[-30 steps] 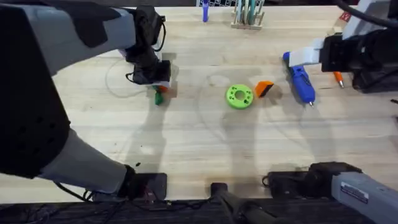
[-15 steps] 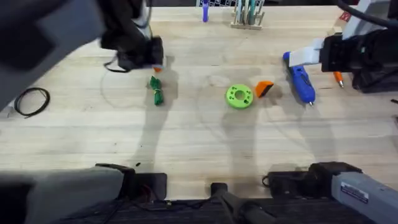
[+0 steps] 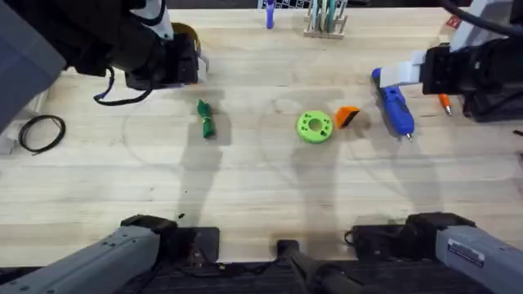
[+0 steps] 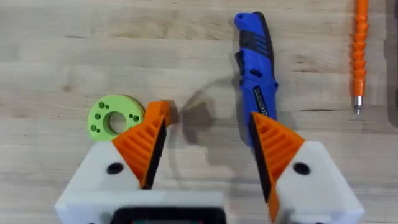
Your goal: Pick up the gripper from the table and insert it into the empty holder that is missing its gripper. Then pick up a screw, insert it into the mounting hole, and use the screwdriver to tighten it. Finally, clean up the table by picking up the vegetable and placing it into the bucket.
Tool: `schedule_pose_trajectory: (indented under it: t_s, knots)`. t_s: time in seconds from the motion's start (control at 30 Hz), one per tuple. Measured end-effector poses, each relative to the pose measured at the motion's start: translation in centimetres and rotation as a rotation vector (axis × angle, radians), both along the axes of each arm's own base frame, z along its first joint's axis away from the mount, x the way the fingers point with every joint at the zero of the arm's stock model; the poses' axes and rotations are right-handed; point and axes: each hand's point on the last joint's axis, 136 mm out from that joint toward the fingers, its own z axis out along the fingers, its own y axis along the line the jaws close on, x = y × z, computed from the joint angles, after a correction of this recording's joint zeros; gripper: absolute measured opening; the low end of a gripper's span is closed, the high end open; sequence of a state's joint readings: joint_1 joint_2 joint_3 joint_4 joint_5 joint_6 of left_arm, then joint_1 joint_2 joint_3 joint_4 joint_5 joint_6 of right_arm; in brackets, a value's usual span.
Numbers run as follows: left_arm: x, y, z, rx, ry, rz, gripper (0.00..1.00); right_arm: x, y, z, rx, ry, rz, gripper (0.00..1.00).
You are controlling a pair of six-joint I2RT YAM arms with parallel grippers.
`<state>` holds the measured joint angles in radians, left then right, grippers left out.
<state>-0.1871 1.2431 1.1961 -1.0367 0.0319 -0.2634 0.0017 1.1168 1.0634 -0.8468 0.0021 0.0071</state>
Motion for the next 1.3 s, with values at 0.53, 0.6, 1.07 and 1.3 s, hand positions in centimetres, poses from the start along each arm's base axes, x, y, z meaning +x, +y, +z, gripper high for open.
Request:
schedule_pose_trajectory:
  t_s: [0.53,0.6,1.07,1.3]
  knots:
    - [0.2,0.1,0.5,0.0,-0.012,0.008,0.985,0.0,0.0,0.0,0.0,0.0,0.0,0.813]
    - [0.5,0.0,1.2,-0.004,-0.031,0.009,0.985,0.0,0.0,0.0,0.0,0.0,0.0,0.813]
    - [0.5,0.8,2.2,0.088,-0.053,-0.066,0.985,0.0,0.0,0.0,0.0,0.0,0.0,0.812]
    - [0.6,1.0,2.2,0.162,-0.068,-0.179,0.985,0.0,0.0,0.0,0.0,0.0,0.0,0.813]
